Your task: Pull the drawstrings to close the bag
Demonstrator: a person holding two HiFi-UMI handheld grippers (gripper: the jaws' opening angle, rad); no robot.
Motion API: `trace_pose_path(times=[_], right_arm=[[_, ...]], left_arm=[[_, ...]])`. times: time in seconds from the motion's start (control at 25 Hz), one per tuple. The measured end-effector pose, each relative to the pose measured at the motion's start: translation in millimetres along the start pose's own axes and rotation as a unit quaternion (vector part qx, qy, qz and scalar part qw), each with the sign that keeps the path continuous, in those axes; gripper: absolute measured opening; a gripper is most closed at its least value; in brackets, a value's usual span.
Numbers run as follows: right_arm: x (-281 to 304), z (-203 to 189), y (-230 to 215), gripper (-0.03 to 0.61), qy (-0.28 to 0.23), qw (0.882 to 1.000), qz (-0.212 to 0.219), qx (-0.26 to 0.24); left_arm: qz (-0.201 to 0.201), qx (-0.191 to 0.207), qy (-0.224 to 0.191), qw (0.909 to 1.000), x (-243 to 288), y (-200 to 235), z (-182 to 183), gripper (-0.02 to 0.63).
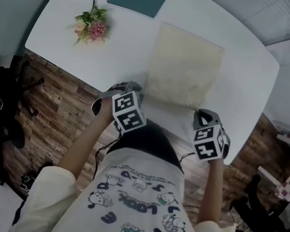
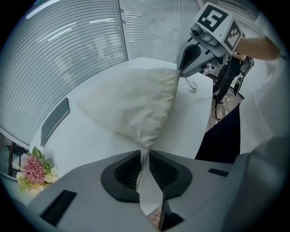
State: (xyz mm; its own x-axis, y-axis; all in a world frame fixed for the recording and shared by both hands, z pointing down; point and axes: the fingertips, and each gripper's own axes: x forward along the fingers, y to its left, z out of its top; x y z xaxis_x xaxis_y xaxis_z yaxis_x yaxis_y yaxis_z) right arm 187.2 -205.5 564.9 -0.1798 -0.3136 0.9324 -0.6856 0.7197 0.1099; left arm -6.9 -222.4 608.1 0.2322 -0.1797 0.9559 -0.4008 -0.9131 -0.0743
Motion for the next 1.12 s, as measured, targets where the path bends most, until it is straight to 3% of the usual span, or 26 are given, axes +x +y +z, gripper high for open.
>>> trace_pose_path(times=[0.12,0.36,0.48,0.56,0.72,0.92,1.12], right_arm=[[-2,1,-3,0.018,-0.002,1.000,-0.004,0.002],[-3,2,-4,0.018,-0.003,1.000,-0.008,0.005],[-2,1,-5,0.018,-0.001,1.000,-0.015,0.011],[0,0,-6,0.018,0.002,1.000,-0.020,0.016],[3,-5,-5,0.018,0.008,0.999,-0.037,0.026],[11,-3,-1,0.017,0.002,0.997,-0.068,0.044],[7,-8,-13,0.017,-0.026,0.979,-0.133,0.152]], left_arm=[[0.010,0.011,0.002,0.9999,-1,1,-1,0.070],[-0.002,0.008,0.002,1.0000,1,-5,-2,0.054],[-0.016,-0.023,-0.011,0.9996,-1,-6,-1,0.048],[-0.027,-0.073,-0.029,0.9965,-3,-4,-1,0.046],[-0.034,-0.198,-0.074,0.9768,-8,2,-3,0.046],[0.002,-0.297,-0.085,0.9511,-12,13,-10,0.045],[0.023,-0.381,-0.118,0.9166,-19,14,-3,0.044]])
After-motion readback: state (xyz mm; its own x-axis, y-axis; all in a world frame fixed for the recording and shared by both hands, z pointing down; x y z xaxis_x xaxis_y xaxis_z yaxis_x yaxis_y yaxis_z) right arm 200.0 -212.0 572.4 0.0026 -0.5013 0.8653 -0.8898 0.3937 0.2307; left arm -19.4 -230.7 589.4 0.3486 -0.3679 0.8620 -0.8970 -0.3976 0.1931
